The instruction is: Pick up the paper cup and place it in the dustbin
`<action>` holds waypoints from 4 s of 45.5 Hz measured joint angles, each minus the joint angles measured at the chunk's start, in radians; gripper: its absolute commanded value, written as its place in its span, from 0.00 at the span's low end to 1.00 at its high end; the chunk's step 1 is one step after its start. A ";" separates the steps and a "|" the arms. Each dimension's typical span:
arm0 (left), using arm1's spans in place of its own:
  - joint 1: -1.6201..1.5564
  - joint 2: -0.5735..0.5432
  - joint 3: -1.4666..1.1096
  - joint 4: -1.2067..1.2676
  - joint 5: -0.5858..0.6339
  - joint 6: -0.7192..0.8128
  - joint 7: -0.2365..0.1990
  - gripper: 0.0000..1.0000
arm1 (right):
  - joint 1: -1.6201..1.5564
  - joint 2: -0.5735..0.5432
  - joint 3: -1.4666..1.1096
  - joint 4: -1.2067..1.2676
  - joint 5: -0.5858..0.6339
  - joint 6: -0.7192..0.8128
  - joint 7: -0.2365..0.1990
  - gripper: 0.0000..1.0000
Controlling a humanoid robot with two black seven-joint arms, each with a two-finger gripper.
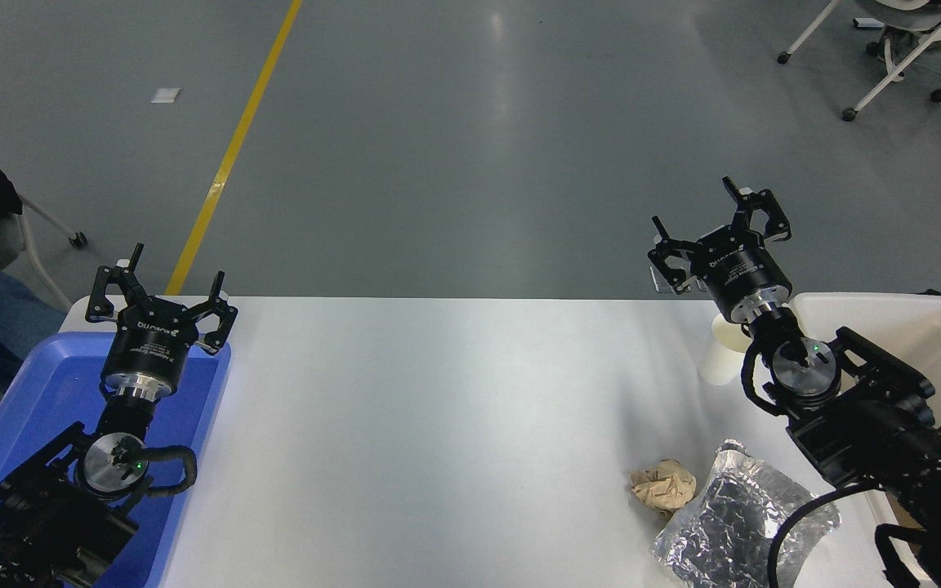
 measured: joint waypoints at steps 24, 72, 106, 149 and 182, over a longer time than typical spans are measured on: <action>-0.001 0.000 0.001 0.000 0.000 0.000 0.000 1.00 | 0.346 -0.224 -0.476 0.177 -0.394 0.017 -0.002 1.00; 0.001 0.000 0.001 0.000 -0.002 0.002 -0.001 1.00 | 1.583 -0.224 -1.888 1.180 -0.728 0.216 0.122 1.00; 0.001 0.000 0.001 0.000 -0.002 0.003 -0.002 1.00 | 1.372 -0.211 -1.947 0.990 -0.834 0.039 0.133 1.00; 0.001 0.000 0.001 0.000 -0.002 0.003 -0.003 1.00 | 0.459 -0.160 -1.617 0.183 -0.990 -0.389 0.040 0.79; 0.001 0.000 0.001 0.001 -0.002 0.003 -0.003 1.00 | 0.326 -0.141 -1.490 0.113 -0.984 -0.415 -0.035 0.00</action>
